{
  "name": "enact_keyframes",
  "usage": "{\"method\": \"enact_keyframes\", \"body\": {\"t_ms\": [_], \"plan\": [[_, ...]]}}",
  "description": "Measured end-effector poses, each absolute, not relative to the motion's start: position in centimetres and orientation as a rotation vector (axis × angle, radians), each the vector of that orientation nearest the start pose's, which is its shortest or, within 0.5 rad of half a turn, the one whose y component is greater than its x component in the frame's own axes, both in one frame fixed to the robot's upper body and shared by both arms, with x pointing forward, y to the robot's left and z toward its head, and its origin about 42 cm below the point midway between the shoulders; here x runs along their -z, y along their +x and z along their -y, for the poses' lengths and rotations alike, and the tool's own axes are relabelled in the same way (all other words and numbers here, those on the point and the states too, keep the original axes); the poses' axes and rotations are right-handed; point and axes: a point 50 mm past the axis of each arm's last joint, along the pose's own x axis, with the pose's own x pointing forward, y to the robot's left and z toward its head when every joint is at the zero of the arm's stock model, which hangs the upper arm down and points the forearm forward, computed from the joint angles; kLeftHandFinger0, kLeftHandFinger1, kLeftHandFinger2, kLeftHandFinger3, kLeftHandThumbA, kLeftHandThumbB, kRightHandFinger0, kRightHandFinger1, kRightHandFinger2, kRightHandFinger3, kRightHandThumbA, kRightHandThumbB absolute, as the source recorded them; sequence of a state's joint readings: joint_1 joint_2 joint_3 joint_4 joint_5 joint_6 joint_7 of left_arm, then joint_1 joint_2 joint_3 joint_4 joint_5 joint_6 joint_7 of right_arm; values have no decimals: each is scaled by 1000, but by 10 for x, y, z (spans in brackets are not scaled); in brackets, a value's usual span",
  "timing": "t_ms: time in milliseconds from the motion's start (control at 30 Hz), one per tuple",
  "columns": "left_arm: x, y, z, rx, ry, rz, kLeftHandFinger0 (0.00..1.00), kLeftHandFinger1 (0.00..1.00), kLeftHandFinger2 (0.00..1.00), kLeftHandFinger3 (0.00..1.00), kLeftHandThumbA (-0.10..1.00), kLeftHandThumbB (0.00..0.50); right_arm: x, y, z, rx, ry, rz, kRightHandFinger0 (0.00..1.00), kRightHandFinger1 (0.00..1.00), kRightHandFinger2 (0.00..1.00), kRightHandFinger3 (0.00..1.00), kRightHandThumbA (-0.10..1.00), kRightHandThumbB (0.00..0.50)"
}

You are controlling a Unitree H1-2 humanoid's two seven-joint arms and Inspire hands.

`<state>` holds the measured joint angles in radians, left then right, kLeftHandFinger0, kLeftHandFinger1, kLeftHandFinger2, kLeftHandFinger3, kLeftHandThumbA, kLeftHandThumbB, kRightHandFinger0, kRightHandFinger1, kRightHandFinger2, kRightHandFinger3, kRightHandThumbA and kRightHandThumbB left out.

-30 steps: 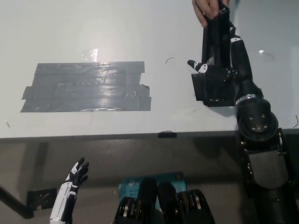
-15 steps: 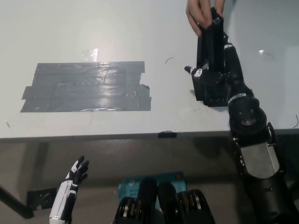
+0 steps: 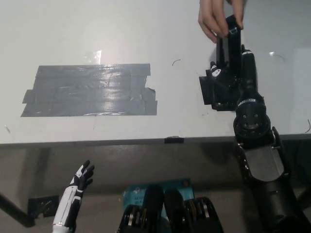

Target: A person hands a stapler to the robot and the robot grabs it with its right hand and places it on the desk infront of it

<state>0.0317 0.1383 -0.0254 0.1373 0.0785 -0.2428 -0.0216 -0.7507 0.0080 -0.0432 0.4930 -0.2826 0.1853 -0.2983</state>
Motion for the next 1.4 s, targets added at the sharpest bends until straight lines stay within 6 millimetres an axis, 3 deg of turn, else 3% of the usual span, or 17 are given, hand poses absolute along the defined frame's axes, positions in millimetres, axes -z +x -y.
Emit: {"method": "enact_keyframes", "body": {"t_ms": [333, 533, 667, 800, 900, 1033, 1233, 1400], "plan": [[-72, 274, -250, 86, 217, 89, 1000, 1000, 1000, 1000, 1000, 484, -266, 485, 161, 254, -235, 236, 0, 349, 788, 833, -100, 135], [-72, 275, -250, 97, 222, 91, 982, 1000, 1000, 1000, 1000, 478, -279, 471, 168, 196, -293, 322, 24, 470, 861, 895, -100, 141], [-73, 275, -251, 100, 225, 90, 994, 1000, 1000, 1000, 1000, 494, -282, 464, 174, 97, -409, 343, 77, 542, 905, 963, -100, 108], [-72, 275, -251, 104, 226, 89, 982, 1000, 1000, 1000, 1000, 500, -276, 464, 177, -17, -529, 301, 150, 590, 917, 1000, -100, 95], [-72, 275, -250, 106, 226, 88, 948, 1000, 1000, 1000, 1000, 500, -272, 464, 176, -84, -576, 276, 158, 619, 951, 1000, -100, 139], [-72, 275, -250, 108, 226, 85, 950, 1000, 1000, 1000, 1000, 484, -261, 463, 172, -196, -646, 227, 220, 693, 999, 1000, -100, 135], [-71, 275, -249, 112, 227, 82, 911, 1000, 1000, 1000, 1000, 494, -241, 462, 160, -376, -750, 143, 216, 681, 935, 922, -100, 163], [-72, 276, -248, 115, 234, 84, 949, 1000, 1000, 1000, 1000, 497, -226, 469, 154, -536, -878, 39, 257, 718, 951, 960, -100, 162]]}}
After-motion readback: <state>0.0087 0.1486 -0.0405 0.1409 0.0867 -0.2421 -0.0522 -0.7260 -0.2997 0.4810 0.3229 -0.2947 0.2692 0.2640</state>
